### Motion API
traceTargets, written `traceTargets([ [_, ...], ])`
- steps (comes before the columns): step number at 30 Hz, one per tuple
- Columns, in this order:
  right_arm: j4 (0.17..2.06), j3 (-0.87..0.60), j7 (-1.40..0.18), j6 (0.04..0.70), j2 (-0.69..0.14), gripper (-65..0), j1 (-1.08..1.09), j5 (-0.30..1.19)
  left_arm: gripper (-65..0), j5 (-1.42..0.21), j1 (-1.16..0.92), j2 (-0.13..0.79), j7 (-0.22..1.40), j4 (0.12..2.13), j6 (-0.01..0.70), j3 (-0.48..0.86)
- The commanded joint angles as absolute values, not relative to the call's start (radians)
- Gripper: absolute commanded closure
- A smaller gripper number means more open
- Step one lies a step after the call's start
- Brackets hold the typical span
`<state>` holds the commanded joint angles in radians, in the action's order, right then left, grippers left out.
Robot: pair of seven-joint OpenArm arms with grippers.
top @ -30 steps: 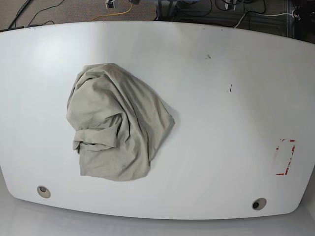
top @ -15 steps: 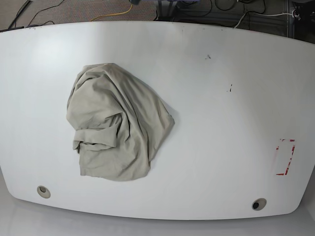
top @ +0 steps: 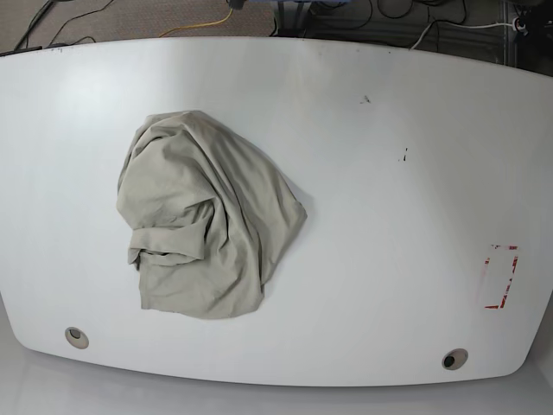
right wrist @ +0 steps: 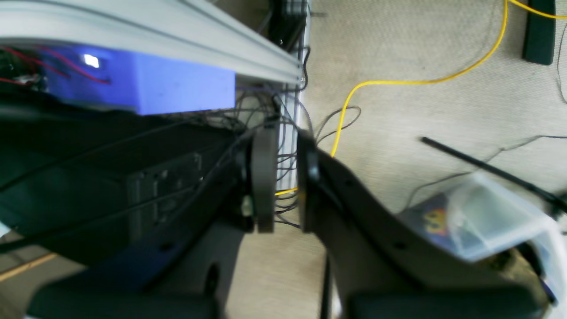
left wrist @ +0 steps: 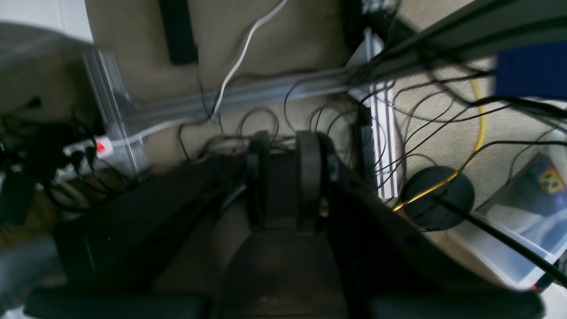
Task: Layout the t-shirt on the table in an organized manner, then fold the t-shirt properly
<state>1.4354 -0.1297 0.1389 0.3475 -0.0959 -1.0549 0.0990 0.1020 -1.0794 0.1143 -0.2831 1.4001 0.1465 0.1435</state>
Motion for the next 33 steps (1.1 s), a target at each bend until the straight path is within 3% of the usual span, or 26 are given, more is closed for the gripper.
traceTargets([
  [8,1.649,-0.156,0.134,0.349,-0.088,-8.2,-1.156,0.099,-9.4,0.102,-1.218,0.114,-0.282,1.673,0.147,0.153],
  [17,1.906,-0.157,0.015,0.341,-0.087,-8.1,-1.224,0.099,-9.4,0.101,-1.290,0.114,-0.282,1.913,0.147,0.226],
  [26,2.000,-0.188,0.013,0.340,-0.076,-8.1,-1.227,0.099,-9.4,0.094,-1.267,0.117,-0.282,1.963,0.147,0.254],
  [33,2.015,-0.257,0.016,0.349,-0.028,-8.1,-1.145,0.099,-9.4,-0.047,-1.167,0.145,-0.280,1.974,0.150,0.254],
])
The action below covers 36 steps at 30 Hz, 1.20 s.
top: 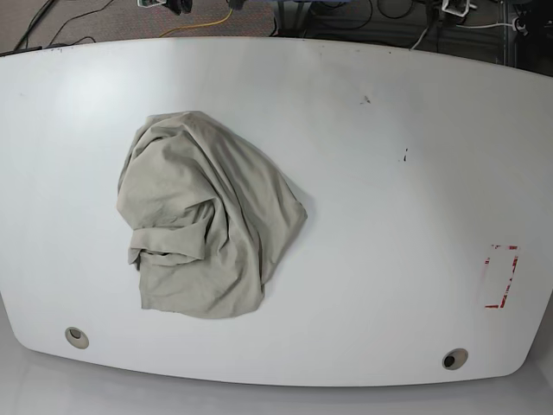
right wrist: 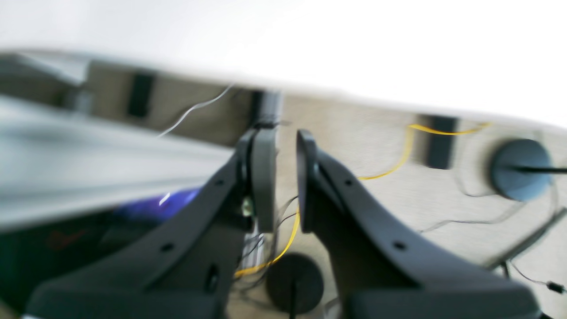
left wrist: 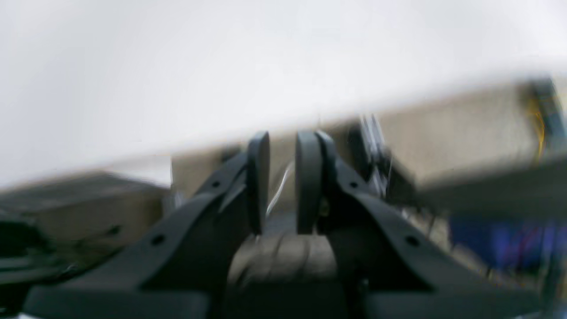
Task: Layout the t-shirt on the table in an organized manner, then fold the t-shirt properly
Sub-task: 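Lower both grippers toward the crumpled beige t-shirt and grasp its edge with right gripper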
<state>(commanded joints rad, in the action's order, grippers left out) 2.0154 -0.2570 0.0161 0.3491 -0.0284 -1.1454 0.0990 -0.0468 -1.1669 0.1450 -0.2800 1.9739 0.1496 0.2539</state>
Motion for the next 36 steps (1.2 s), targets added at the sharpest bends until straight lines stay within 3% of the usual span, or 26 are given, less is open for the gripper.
traceTargets([
  [8,2.018,-0.260,0.012,0.349,-0.028,-8.6,-1.023,0.099,-12.2,-0.094,-1.023,0.151,-0.278,1.974,0.150,0.249],
  [16,2.020,-0.260,-0.071,0.349,-0.028,-8.7,-0.846,0.099,-34.9,-0.096,-0.846,0.150,-0.159,1.971,0.150,0.248],
  [23,2.020,-0.263,-0.191,0.349,-0.035,-9.7,-0.694,0.099,-35.0,-0.093,-0.753,0.162,-0.143,1.971,0.150,0.185],
  [29,2.020,-0.265,-0.302,0.349,-0.035,-29.3,-0.542,0.093,-35.0,-0.096,-0.662,0.193,-0.127,1.971,0.150,0.081],
  [36,2.014,-0.265,-0.414,0.349,-0.073,-28.4,-0.406,0.097,-34.9,-0.099,-0.507,0.170,0.045,1.971,0.150,-0.010],
])
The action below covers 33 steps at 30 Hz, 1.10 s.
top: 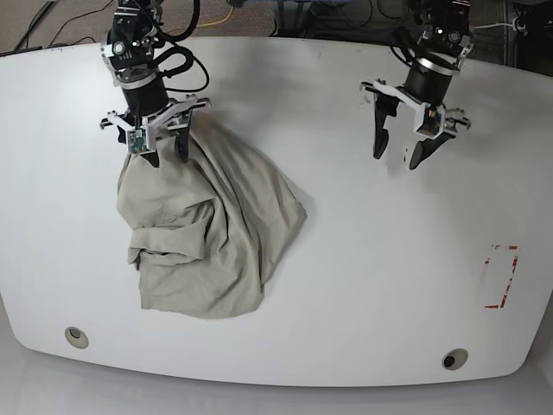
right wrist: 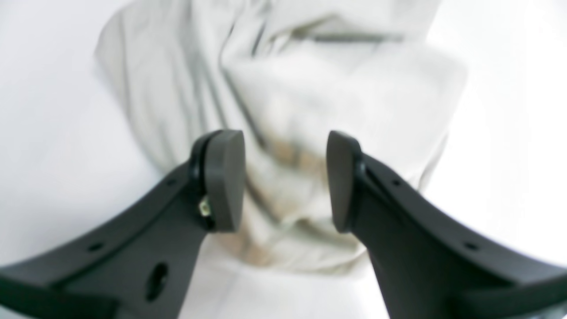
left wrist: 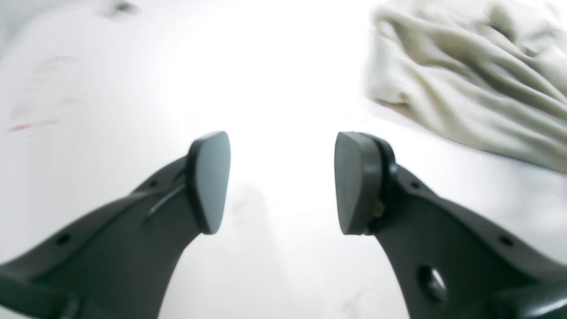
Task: Layout the t-shirt on the table in an organized manner, then fold the t-shirt properly
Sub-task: 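Lower both grippers toward the crumpled beige t-shirt and grasp its edge with right gripper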
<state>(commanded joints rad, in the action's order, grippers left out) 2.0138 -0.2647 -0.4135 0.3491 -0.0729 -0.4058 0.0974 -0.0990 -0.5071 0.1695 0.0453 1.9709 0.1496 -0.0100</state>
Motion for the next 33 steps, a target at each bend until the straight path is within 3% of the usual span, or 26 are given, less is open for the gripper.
traceTargets([
  [13,2.011,-0.259,-0.590,0.351,-0.127,-29.0,-0.216,0.099,-35.1,-0.099,-0.232,0.094,0.302,1.914,0.151,-0.140],
  [15,2.011,-0.257,-0.590,0.351,-0.127,-29.0,-0.211,0.099,-35.1,-0.099,-0.203,0.077,0.305,1.885,0.153,-0.143],
  [21,2.009,-0.257,-0.590,0.351,-0.130,-29.0,-0.196,0.094,-35.1,-0.099,-0.131,0.050,0.305,1.758,0.251,-0.145],
  [27,2.002,-0.251,-0.591,0.424,-0.120,-29.0,-0.197,0.094,-35.1,-0.097,-0.127,0.051,0.305,1.755,0.252,-0.136],
  [33,1.989,-0.191,-0.591,0.427,-0.122,-29.0,-0.194,0.093,-35.1,-0.094,-0.130,0.058,0.305,1.748,0.255,-0.082],
])
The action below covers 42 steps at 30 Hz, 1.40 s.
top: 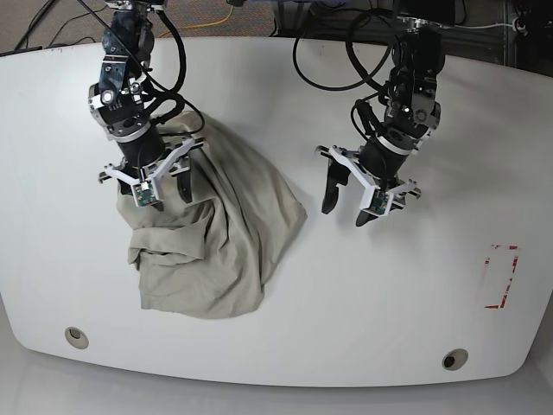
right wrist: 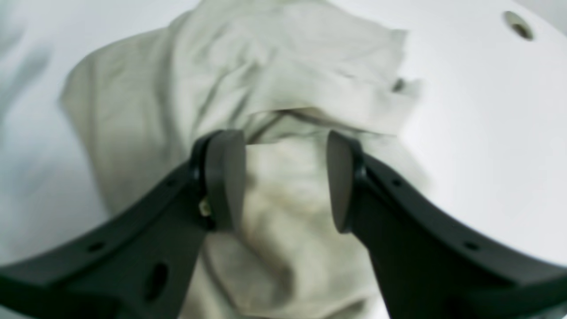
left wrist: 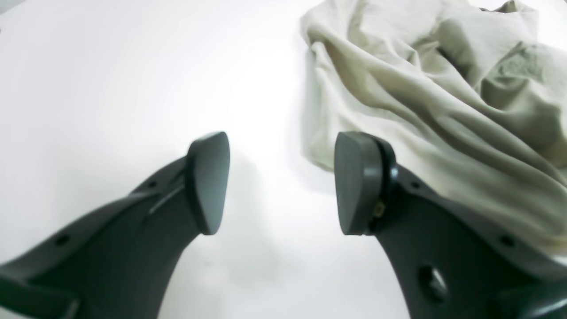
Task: Layout the t-shirt on the table in an organized manner, then fold the t-shirt properly
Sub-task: 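Lower both grippers toward the crumpled beige t-shirt and grasp its edge with right gripper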
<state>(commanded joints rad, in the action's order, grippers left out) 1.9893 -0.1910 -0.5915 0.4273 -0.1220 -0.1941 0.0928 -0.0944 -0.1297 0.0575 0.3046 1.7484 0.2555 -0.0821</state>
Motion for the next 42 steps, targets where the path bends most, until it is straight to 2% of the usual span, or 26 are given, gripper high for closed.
traceTargets([
  [10,1.989,-0.194,-0.591,0.426,-0.128,-28.7,-0.193,0.091,-35.1,-0.099,-0.133,0.079,0.305,1.755,0.255,-0.084],
  [14,1.959,-0.289,-0.591,0.426,-0.124,-29.0,-0.168,0.091,-35.1,-0.099,-0.145,0.079,0.305,1.755,0.255,-0.082],
  [21,1.774,-0.410,-0.591,0.440,-0.153,-29.0,-0.068,0.099,-35.1,-0.099,-0.156,0.081,0.305,1.756,0.255,-0.084],
  [27,1.580,-0.417,-0.591,0.509,-0.196,-29.0,0.042,0.102,-35.1,-0.099,-0.156,0.081,0.305,1.756,0.255,-0.084],
  [42,1.342,-0.490,-0.588,0.513,-0.251,-29.0,0.171,0.101,-35.1,-0.094,-0.196,0.082,0.305,1.782,0.257,-0.085],
])
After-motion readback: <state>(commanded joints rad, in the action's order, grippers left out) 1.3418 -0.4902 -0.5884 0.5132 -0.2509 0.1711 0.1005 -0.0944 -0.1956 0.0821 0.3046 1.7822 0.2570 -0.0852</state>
